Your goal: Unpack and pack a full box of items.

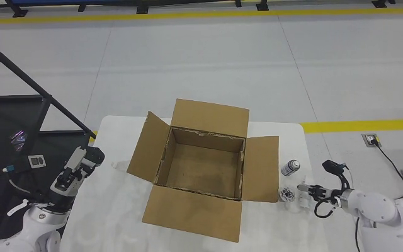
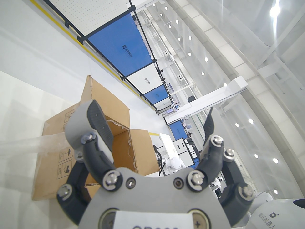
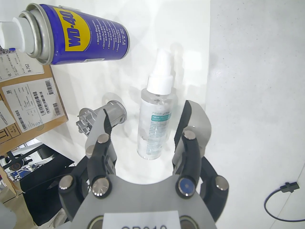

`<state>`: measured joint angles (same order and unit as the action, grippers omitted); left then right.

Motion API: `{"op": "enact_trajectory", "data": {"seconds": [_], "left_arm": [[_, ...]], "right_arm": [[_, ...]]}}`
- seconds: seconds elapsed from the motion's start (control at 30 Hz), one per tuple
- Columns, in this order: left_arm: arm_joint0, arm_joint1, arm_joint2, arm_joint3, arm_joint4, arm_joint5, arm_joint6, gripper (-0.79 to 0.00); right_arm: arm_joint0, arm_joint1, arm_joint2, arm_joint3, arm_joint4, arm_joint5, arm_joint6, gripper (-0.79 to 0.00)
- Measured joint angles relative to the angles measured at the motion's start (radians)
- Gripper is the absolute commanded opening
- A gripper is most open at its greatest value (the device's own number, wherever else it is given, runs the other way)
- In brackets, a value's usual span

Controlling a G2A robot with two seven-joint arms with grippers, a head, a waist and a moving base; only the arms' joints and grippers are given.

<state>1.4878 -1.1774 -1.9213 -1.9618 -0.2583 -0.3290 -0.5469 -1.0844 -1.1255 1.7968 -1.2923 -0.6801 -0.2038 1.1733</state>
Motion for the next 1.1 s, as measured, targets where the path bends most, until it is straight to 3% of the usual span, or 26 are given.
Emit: {"op": "enact_trajectory", "data": {"seconds": [0.33,0.4,0.57,0.7,0.83,1.1], "left_arm": [[0.0,0.0,0.0,0.0,0.0,0.0,0.0,0.0],[0.0,0.0,0.0,0.0,0.0,0.0,0.0,0.0],[0.0,0.0,0.0,0.0,0.0,0.0,0.0,0.0],[0.0,0.0,0.0,0.0,0.0,0.0,0.0,0.0],[0.0,0.0,0.0,0.0,0.0,0.0,0.0,0.0],[0.0,0.0,0.0,0.0,0.0,0.0,0.0,0.0]], "right_arm": [[-0.01,0.017,0.006,-0.053,0.035,0.028,-0.019,-0.065],[-0.013,0.02,0.016,-0.071,0.056,0.036,-0.03,-0.012],[-0.035,0.024,0.077,-0.171,0.234,0.04,-0.045,0.0],[-0.046,0.028,0.094,-0.269,0.424,0.034,0.029,0.0],[-0.026,0.031,0.039,-0.346,0.556,0.069,0.116,0.0],[0.056,0.029,-0.169,-0.371,0.502,0.147,0.088,0.0]]}}
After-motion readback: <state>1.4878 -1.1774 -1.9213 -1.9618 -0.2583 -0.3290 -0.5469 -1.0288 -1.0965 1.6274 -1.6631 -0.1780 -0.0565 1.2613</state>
